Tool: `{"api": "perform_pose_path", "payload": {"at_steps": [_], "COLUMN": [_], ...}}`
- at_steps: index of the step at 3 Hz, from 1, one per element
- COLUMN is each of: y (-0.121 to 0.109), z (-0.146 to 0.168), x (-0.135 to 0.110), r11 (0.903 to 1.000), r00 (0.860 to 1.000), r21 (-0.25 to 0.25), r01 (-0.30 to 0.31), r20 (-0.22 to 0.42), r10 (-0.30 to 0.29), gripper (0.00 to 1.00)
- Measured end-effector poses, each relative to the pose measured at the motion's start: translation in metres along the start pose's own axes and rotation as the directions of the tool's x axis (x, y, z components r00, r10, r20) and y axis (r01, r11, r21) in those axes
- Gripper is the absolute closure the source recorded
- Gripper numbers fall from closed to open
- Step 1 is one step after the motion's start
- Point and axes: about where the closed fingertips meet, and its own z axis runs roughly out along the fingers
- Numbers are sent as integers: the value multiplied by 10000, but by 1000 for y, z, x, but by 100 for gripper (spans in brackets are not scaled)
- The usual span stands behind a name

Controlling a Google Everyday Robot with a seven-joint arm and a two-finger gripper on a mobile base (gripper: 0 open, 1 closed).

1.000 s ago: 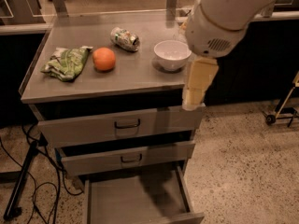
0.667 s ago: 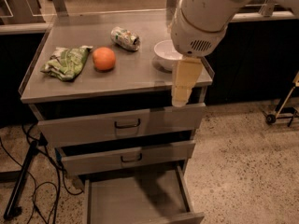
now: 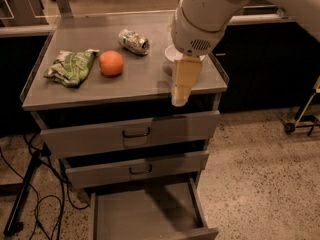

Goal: Place orange into bottom drawer

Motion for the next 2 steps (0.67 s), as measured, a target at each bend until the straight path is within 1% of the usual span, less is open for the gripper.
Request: {"api": "perform_pose_path", "payload": {"at_steps": [1,2], "y": [-14,-23], "z": [17,31], "x": [-7,-10], "r11": [9999,9999], "r00": [9995,9999], "r21": [-54,-73], "r01": [145,126], "r20": [270,66], "r10": [-144,-126], "gripper": [0,0]}}
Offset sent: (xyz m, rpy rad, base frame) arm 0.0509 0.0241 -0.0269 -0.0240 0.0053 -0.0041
